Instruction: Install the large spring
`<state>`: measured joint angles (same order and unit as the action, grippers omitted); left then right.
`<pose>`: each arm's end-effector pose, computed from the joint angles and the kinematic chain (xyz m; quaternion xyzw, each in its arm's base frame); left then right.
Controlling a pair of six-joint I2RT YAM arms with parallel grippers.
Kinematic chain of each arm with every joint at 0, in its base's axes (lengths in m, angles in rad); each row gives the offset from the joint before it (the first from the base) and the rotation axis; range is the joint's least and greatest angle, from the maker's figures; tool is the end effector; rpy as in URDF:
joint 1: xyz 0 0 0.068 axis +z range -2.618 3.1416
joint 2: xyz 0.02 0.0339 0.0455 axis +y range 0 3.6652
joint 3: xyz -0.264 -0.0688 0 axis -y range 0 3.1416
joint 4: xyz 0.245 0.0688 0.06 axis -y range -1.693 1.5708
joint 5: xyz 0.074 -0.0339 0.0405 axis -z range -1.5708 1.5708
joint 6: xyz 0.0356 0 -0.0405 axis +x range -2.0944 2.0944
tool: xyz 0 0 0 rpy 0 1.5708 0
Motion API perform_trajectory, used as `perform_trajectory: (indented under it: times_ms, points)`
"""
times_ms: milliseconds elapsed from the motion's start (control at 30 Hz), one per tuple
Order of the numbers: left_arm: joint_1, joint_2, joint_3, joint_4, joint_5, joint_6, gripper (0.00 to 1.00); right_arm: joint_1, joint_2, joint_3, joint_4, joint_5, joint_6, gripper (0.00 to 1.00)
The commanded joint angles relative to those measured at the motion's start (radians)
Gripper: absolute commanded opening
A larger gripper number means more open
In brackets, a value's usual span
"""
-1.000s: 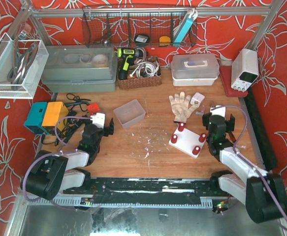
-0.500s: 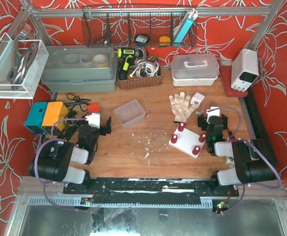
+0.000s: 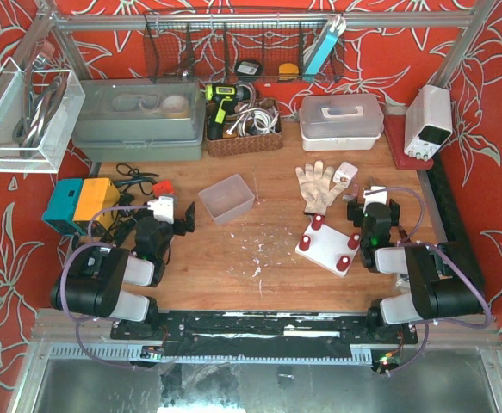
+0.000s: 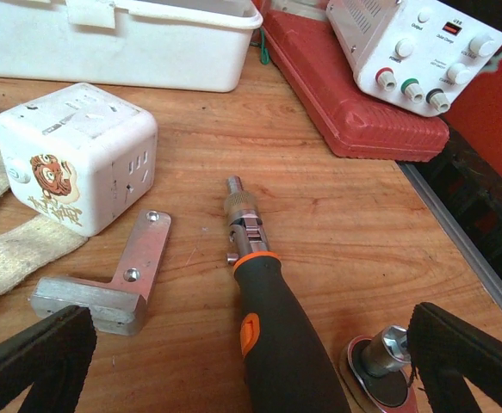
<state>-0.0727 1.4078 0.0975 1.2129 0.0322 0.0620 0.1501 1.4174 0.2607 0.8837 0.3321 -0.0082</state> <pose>0.2067 -0.0162 0.1421 0.0606 0.7382 -0.0155 0.6717 0.2359 0.0239 0.1452 0.0374 0.7912 -0.0891 0.6038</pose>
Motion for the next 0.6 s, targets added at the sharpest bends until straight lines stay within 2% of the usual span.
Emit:
perform_trajectory:
  times_ms: [0,567]
  points:
    - [0.006,0.001,0.008,0.037,0.009,-0.005,0.99,-0.003,-0.012,0.010,0.006,0.021,0.017,0.99]
    - [0.006,0.001,0.009,0.036,0.009,-0.005,0.99,-0.005,-0.012,0.009,0.010,0.021,0.015,0.99]
